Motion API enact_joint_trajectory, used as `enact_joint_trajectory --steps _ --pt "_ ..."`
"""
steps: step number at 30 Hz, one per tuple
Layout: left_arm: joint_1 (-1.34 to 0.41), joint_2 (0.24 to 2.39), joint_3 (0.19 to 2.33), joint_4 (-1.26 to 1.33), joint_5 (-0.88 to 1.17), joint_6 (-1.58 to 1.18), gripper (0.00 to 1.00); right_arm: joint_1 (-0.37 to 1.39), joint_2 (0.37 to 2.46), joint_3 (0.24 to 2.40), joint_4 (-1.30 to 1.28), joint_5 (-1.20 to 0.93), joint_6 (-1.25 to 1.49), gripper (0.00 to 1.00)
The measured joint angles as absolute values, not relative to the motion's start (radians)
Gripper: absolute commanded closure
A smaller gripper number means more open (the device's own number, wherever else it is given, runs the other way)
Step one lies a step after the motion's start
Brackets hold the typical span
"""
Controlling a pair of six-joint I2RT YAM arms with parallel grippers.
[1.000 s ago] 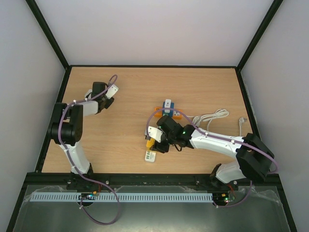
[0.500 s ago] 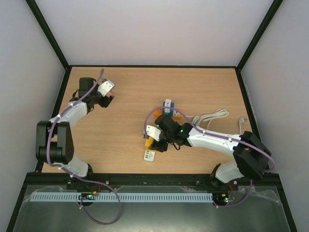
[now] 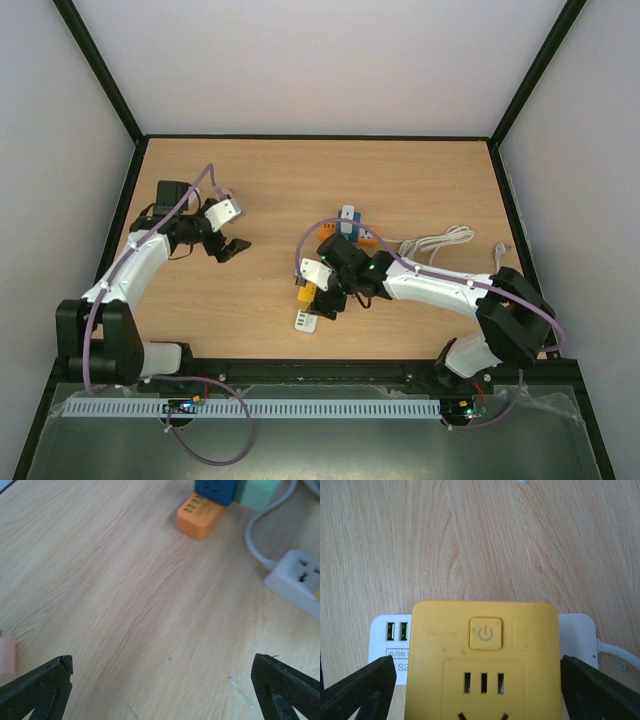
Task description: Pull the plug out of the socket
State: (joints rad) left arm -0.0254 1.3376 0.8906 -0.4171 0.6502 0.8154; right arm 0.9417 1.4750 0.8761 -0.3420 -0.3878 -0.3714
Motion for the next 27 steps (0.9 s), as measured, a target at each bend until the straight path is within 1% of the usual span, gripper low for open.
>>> enact_joint_trajectory --steps 5,12,15,18,20,24,27 --pt "-0.065 1.275 0.891 -0.502 0.704 0.86 0.0 0.913 1.455 0.882 -0.363 -0.423 -0.373 0.09" --pt "-0.208 1.23 0.891 -0.61 0.741 0.94 0.0 0.762 1.359 0.897 -0.377 -0.558 -0.374 0.13" --pt "-0.281 1.23 0.891 -0.62 0.738 0.947 0.0 0.676 1.336 0.897 -0.388 -0.62 -0.37 0.18" --pt "-0.364 1.234 0.891 -0.616 0.723 0.944 0.01 0.611 1.327 0.897 -0.4 -0.667 -0.363 0.27" --pt "-0.427 1.249 0.892 -0.61 0.707 0.938 0.0 0.582 1.323 0.896 -0.407 -0.69 -0.356 0.3" --pt "-0.53 1.325 0.918 -0.597 0.673 0.922 0.0 0.54 1.314 0.886 -0.419 -0.731 -0.355 0.3" --pt "-0.593 1.382 0.947 -0.583 0.641 0.913 0.0 0.522 1.291 0.855 -0.418 -0.751 -0.363 0.27"
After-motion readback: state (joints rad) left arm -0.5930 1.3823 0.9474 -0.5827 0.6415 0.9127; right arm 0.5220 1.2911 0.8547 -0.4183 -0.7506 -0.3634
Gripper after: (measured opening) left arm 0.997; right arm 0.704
